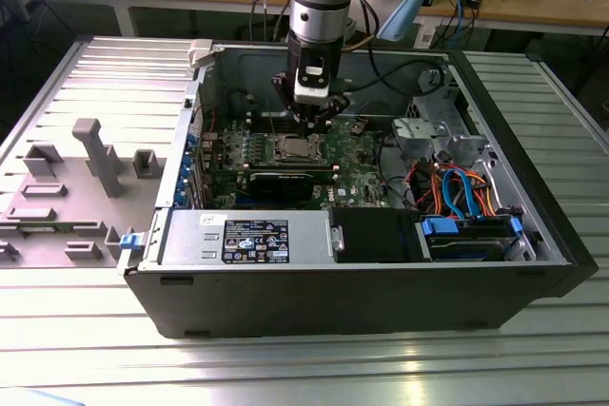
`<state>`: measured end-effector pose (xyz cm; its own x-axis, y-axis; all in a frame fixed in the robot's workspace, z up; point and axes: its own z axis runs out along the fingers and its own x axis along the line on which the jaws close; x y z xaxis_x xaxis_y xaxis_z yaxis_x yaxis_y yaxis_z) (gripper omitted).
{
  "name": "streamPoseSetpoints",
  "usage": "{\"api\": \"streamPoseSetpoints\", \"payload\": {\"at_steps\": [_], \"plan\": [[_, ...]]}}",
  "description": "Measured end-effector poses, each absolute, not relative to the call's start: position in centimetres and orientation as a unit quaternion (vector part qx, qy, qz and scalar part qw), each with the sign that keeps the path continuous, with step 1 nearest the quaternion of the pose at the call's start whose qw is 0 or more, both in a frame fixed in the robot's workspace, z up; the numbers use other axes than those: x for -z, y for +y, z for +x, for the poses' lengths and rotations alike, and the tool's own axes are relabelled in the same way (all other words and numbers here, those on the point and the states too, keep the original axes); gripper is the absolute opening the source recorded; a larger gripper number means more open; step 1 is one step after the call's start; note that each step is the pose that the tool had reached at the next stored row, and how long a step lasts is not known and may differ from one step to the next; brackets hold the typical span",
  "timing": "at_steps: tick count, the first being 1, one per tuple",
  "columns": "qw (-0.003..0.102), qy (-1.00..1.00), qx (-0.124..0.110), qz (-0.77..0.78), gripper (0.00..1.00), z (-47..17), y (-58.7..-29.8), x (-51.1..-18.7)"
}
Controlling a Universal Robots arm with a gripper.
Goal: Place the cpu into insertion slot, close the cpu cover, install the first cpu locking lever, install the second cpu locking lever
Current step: 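Install the first cpu locking lever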
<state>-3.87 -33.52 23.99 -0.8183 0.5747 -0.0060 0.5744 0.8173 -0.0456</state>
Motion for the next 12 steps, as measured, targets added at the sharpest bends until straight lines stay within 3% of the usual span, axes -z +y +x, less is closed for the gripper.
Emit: {"api": "streamPoseSetpoints", "payload": {"at_steps": [12], "plan": [[0.004, -0.959, -0.023, -0.283, 0.11, -3.86, -33.52, -23.99]]}}
